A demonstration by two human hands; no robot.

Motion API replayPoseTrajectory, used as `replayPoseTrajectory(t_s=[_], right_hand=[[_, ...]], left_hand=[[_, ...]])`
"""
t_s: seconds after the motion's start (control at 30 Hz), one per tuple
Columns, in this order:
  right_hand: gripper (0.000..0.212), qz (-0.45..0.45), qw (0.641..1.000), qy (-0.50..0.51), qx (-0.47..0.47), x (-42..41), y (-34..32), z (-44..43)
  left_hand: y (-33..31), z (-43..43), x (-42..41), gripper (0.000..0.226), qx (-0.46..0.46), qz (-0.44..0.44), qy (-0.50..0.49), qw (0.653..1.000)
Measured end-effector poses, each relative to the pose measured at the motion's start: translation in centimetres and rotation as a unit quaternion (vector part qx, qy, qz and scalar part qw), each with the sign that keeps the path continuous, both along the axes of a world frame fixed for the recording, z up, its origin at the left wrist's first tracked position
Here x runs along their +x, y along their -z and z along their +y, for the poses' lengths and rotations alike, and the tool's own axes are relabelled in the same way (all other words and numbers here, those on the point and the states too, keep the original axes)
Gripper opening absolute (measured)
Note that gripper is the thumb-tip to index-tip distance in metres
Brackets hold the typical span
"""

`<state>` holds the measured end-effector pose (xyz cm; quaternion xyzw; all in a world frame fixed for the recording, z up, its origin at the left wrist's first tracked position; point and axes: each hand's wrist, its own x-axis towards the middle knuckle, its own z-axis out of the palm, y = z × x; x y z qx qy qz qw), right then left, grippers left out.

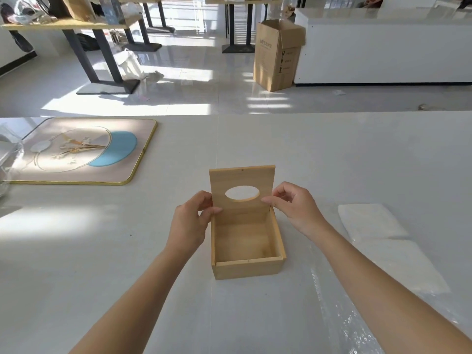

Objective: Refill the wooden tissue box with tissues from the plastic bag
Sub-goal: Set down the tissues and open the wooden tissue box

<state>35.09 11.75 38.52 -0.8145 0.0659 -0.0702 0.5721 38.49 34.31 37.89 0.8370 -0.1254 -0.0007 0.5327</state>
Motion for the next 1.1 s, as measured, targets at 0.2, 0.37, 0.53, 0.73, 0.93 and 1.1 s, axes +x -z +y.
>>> replayPoseTrajectory(t_s=[0.2,0.37,0.53,0.73,0.93,1.1], right_hand=[[0.02,0.008,0.999,0.013,-0.035,-0.1,0.1,0.0],[0.024,0.032,0.994,0.002,-0.103,-1.2,-0.1,0.1],[0.069,-0.037,0.953,0.02,-0.299,-3.1,-1.5,-0.2],[0.079,-0.08,0.917,0.028,-0.39,-6.3,-2.6,-1.3],[0.079,-0.076,0.902,0.069,-0.418,-10.3,-2.7,-4.1],[0.078,-0.051,0.896,0.113,-0.427,-14.3,-3.0,-6.9]], left_hand=[[-0.1,-0.1,-0.3,0.015,0.018,-0.017,0.001,1.0],[-0.4,0.1,-0.6,0.027,0.073,-0.007,0.017,0.997],[-1.4,0.7,-2.3,0.064,0.124,-0.045,-0.06,0.989],[-3.3,0.3,-5.3,0.078,0.172,-0.158,-0.097,0.968],[-4.6,-2.8,-8.4,0.073,0.226,-0.262,-0.028,0.938],[-4.2,-6.5,-10.4,0.071,0.221,-0.262,0.031,0.939]])
